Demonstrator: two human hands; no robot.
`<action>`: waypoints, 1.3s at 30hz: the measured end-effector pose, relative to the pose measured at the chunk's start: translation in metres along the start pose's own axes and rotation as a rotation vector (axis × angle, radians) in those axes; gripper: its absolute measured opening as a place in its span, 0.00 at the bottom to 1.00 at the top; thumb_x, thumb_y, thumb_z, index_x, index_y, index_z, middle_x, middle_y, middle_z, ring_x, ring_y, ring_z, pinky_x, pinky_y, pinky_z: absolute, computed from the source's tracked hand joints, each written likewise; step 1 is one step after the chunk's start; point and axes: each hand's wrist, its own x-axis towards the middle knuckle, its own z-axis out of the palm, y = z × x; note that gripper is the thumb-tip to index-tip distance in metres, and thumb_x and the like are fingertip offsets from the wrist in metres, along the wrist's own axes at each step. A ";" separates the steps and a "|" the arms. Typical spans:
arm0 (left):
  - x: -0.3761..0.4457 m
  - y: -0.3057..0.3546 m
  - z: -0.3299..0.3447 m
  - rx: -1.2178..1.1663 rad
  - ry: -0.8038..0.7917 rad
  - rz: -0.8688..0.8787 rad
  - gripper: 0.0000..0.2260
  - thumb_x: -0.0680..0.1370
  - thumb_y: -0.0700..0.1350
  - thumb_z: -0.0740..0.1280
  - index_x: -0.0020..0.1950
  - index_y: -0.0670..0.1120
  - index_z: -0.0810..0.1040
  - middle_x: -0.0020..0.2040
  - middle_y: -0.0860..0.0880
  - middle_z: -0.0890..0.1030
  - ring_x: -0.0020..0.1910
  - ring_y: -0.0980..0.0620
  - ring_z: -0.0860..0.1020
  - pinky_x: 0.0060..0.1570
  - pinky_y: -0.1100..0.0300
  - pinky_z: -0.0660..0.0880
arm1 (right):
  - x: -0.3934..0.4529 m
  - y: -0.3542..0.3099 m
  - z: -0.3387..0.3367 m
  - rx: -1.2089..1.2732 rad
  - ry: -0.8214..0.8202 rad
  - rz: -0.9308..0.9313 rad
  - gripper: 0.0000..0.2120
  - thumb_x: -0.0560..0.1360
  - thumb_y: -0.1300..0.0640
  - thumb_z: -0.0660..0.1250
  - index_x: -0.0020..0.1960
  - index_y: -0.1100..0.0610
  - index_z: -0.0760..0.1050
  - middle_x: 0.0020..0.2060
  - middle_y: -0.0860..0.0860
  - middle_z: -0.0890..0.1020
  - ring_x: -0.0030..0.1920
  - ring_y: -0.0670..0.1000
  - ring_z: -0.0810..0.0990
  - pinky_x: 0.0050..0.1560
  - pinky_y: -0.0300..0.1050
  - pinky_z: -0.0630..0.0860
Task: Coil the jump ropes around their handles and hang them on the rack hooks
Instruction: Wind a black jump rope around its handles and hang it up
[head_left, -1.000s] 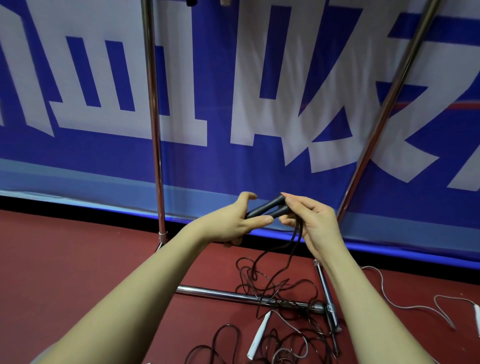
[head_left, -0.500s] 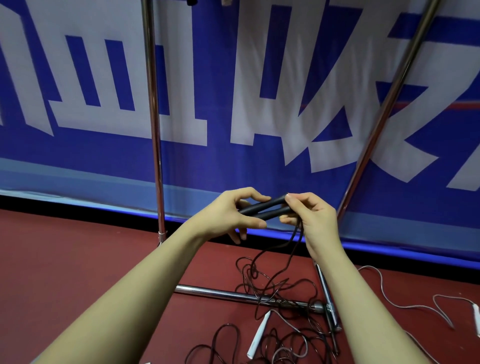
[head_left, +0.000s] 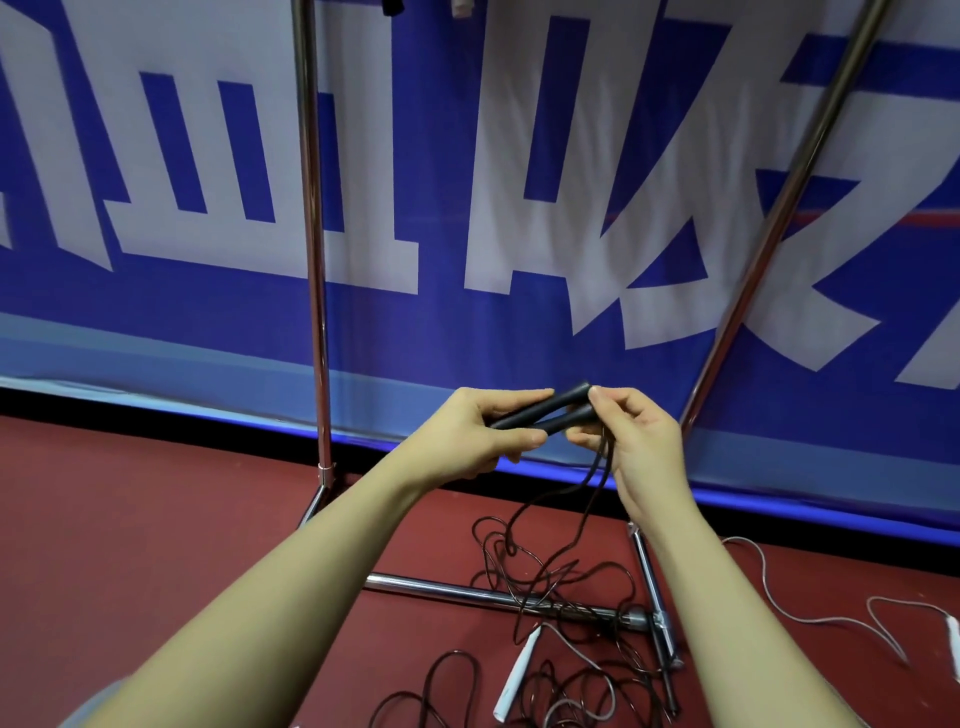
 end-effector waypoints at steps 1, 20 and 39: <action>0.000 0.000 0.001 -0.046 0.020 0.005 0.17 0.77 0.40 0.70 0.64 0.55 0.78 0.30 0.50 0.73 0.23 0.55 0.61 0.23 0.66 0.59 | 0.001 -0.001 -0.001 0.032 -0.014 0.021 0.06 0.78 0.61 0.65 0.46 0.62 0.78 0.36 0.54 0.83 0.33 0.50 0.82 0.37 0.39 0.80; 0.002 -0.016 -0.019 0.068 0.039 -0.119 0.10 0.79 0.46 0.67 0.59 0.56 0.78 0.30 0.47 0.74 0.23 0.53 0.62 0.24 0.65 0.57 | 0.007 -0.006 -0.019 -0.420 -0.137 -0.044 0.04 0.73 0.66 0.71 0.43 0.58 0.79 0.36 0.53 0.81 0.37 0.47 0.78 0.38 0.39 0.78; -0.005 0.021 0.005 0.106 -0.011 0.041 0.15 0.71 0.41 0.76 0.54 0.56 0.83 0.30 0.49 0.76 0.26 0.53 0.69 0.27 0.66 0.65 | 0.007 0.000 -0.016 -0.089 -0.095 0.036 0.11 0.80 0.59 0.62 0.43 0.59 0.81 0.30 0.53 0.73 0.31 0.49 0.67 0.34 0.42 0.71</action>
